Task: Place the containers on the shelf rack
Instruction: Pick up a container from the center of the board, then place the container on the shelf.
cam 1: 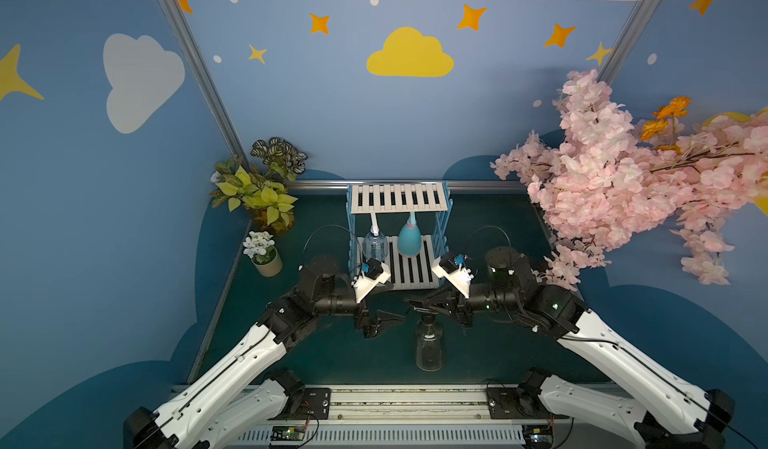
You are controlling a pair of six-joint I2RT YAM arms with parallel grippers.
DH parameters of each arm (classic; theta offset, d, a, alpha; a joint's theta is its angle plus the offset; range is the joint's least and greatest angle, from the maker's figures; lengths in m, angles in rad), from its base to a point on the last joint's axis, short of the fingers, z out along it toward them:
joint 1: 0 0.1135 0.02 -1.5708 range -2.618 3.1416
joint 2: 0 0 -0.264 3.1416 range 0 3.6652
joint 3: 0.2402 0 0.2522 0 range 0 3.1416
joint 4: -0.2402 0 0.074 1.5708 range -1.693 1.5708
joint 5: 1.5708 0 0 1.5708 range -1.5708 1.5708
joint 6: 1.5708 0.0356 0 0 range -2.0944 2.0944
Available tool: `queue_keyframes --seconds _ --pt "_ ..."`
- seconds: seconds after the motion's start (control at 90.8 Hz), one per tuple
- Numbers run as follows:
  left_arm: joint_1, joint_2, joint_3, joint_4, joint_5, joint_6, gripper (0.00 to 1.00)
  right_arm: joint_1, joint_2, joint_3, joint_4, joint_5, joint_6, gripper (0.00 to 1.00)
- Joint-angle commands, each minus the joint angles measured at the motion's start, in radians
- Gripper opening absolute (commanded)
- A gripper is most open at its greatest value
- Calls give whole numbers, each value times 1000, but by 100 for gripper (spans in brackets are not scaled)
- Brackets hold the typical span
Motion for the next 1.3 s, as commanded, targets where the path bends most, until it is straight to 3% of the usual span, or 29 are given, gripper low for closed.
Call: queue_keyframes --seconds 0.0,0.176,0.341,0.628,0.859,1.024,1.288 --pt "67 -41 -3 -104 -148 -44 100 26 -25 -37 154 201 72 0" --pt "176 -147 -41 -172 -182 -63 100 127 -25 -60 261 541 39 0" --pt "187 -224 -88 -151 -141 -30 100 137 43 -45 347 601 26 0" --pt "188 -214 -92 -137 -86 -4 100 65 184 -7 485 526 -74 0" --pt "187 -210 -95 -133 -84 -4 100 8 244 -60 639 607 -100 0" --pt "188 -200 -95 -128 -75 -4 100 -23 282 -81 721 599 -84 0" --pt "188 -196 -96 -127 -63 -4 100 -97 338 -90 762 463 -98 0"
